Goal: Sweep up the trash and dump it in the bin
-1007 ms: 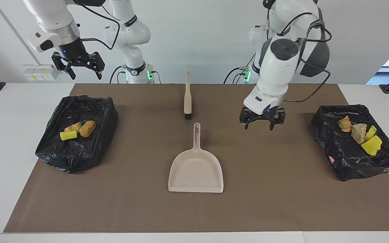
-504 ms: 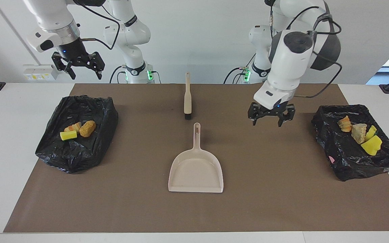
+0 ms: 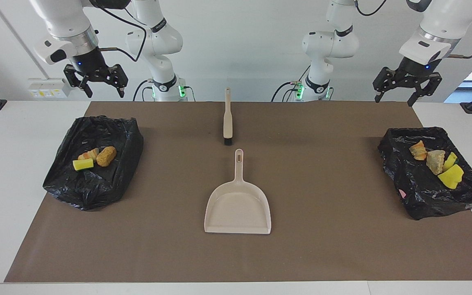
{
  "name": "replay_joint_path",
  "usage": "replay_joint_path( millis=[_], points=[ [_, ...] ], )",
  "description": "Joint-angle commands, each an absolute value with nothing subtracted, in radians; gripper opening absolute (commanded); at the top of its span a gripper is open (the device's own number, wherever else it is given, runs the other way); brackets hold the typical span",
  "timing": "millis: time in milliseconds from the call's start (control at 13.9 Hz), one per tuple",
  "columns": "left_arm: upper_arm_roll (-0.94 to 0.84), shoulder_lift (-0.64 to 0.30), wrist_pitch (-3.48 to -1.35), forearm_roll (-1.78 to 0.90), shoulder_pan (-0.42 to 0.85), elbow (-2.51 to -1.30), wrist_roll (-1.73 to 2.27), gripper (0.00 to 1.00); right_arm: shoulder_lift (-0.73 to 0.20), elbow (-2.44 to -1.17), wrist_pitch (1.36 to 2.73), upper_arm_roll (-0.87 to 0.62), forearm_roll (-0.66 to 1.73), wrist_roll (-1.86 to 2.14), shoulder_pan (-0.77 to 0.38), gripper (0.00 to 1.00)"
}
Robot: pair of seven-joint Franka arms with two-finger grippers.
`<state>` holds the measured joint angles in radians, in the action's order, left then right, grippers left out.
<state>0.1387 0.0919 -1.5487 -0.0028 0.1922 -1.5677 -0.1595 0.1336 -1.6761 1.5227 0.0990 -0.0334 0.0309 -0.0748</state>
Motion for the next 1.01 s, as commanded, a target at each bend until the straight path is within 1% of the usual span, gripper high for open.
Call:
replay_joint_path(
  millis=[0, 72, 216, 360, 504, 576, 648, 791, 935],
  points=[
    [0.120, 0.043, -1.448, -0.032, 0.143, -1.464, -0.170, 1.00, 0.158, -1.707, 1.542, 0.095, -0.055, 0.038, -0.064, 1.00],
    [0.120, 0.023, -1.421, -0.032, 0.141, -1.419, -0.170, 1.00, 0.158, -1.707, 1.542, 0.094, -0.055, 0.029, -0.069, 1.00],
    [0.114, 0.002, -1.379, -0.032, 0.140, -1.372, -0.169, 1.00, 0.156, -1.703, 1.542, 0.092, -0.055, 0.031, -0.072, 1.00],
    [0.109, 0.009, -1.388, -0.034, 0.126, -1.374, -0.167, 1.00, 0.146, -1.687, 1.536, 0.092, -0.061, 0.035, -0.069, 1.00],
    [0.060, 0.018, -1.393, -0.037, 0.094, -1.382, -0.156, 1.00, 0.109, -1.619, 1.453, 0.091, -0.028, 0.032, -0.063, 1.00],
    [0.045, 0.021, -1.393, -0.037, 0.078, -1.385, -0.158, 1.00, 0.091, -1.596, 1.445, 0.092, -0.014, 0.031, -0.057, 1.00],
    [0.041, 0.023, -1.391, -0.037, 0.077, -1.391, -0.161, 1.00, 0.083, -1.595, 1.454, 0.094, -0.021, 0.032, -0.058, 1.00],
    [0.043, 0.029, -1.391, -0.032, 0.077, -1.402, -0.163, 1.00, 0.093, -1.614, 1.517, 0.101, -0.011, 0.031, -0.060, 1.00],
    [0.043, 0.032, -1.391, -0.029, 0.077, -1.408, -0.161, 1.00, 0.094, -1.612, 1.513, 0.103, -0.012, 0.040, -0.057, 1.00]
  ],
)
